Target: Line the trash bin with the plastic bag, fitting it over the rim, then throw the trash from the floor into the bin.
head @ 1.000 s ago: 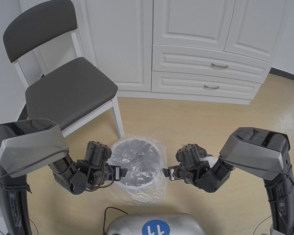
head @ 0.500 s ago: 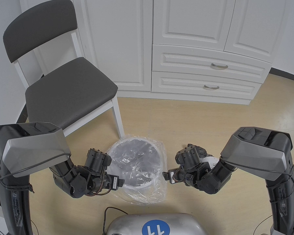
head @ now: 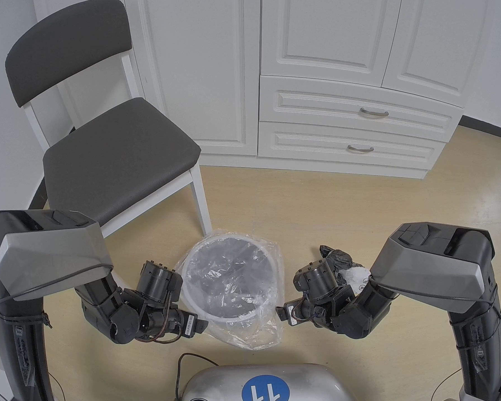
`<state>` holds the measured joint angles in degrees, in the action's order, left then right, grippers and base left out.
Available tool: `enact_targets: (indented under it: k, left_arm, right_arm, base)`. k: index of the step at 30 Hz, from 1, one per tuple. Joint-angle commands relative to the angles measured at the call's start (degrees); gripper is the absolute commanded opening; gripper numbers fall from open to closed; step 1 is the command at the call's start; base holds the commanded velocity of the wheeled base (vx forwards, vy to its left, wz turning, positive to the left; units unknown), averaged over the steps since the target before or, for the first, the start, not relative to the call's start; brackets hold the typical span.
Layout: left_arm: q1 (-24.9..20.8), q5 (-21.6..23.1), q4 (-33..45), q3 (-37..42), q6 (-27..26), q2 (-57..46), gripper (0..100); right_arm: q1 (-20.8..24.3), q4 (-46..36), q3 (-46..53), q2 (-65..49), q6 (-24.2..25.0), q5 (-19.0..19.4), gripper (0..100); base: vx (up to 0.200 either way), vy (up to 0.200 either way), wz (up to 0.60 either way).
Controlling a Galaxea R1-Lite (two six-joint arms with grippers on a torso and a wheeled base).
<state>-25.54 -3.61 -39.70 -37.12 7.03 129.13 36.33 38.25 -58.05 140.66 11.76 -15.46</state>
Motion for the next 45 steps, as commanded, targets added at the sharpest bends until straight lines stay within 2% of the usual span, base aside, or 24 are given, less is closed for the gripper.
enact_targets:
  k: [1, 8, 16, 23, 27, 31, 33, 37, 38, 45]
  left_arm:
    - [0.1, 0.2, 0.2, 0.7, -0.3, -0.1, 100]
    - [3.8, 0.4, 0.2, 0.1, -4.0, 3.1, 100]
    - [8.8, 0.5, 0.4, -4.5, -4.2, 6.9, 100]
    - [10.8, 0.4, 3.0, -6.5, -4.2, 6.8, 100]
    - [13.0, 0.7, 2.3, -4.4, -5.5, 4.8, 100]
    - [15.9, 3.8, 2.0, -3.0, -9.0, 2.4, 100]
    - [17.9, 7.1, 2.0, -2.1, -10.1, -0.4, 100]
    - [18.1, 7.6, 2.0, -2.0, -10.0, -1.4, 100]
    - [16.9, 7.7, 1.9, -2.1, -8.8, -2.7, 100]
    - [12.0, 7.4, -1.0, -2.5, -2.7, -3.1, 100]
  right_arm:
    - [0.9, 0.2, -0.3, 2.0, 0.0, 0.0, 100]
    - [2.1, 0.8, -1.2, 3.7, 0.7, 0.2, 100]
    - [2.5, 0.9, -1.6, 3.6, 2.8, 1.9, 100]
    - [2.3, 0.5, -0.5, 1.6, 3.1, 2.1, 100]
    - [2.3, 0.8, 1.7, -0.5, 2.9, 5.2, 100]
    - [3.0, 0.9, 1.8, -0.3, 3.3, 6.1, 100]
    - [5.2, 0.8, 1.9, 0.1, 3.6, 6.3, 100]
    - [5.8, 0.8, 2.0, 0.1, 4.1, 6.6, 100]
    - [6.8, 0.6, 2.5, -0.6, 5.7, 7.0, 100]
    - [6.8, 0.6, 4.1, -2.9, 5.8, 7.9, 100]
  base:
    - [0.0, 0.0, 0.0]
    - [0.0, 0.0, 0.0]
    - [0.0, 0.0, 0.0]
    - [0.0, 0.0, 0.0]
    - [0.0, 0.0, 0.0]
    - [0.0, 0.0, 0.0]
    - [0.0, 0.0, 0.0]
    - [0.0, 0.0, 0.0]
    - [0.0, 0.0, 0.0]
    - [0.0, 0.0, 0.0]
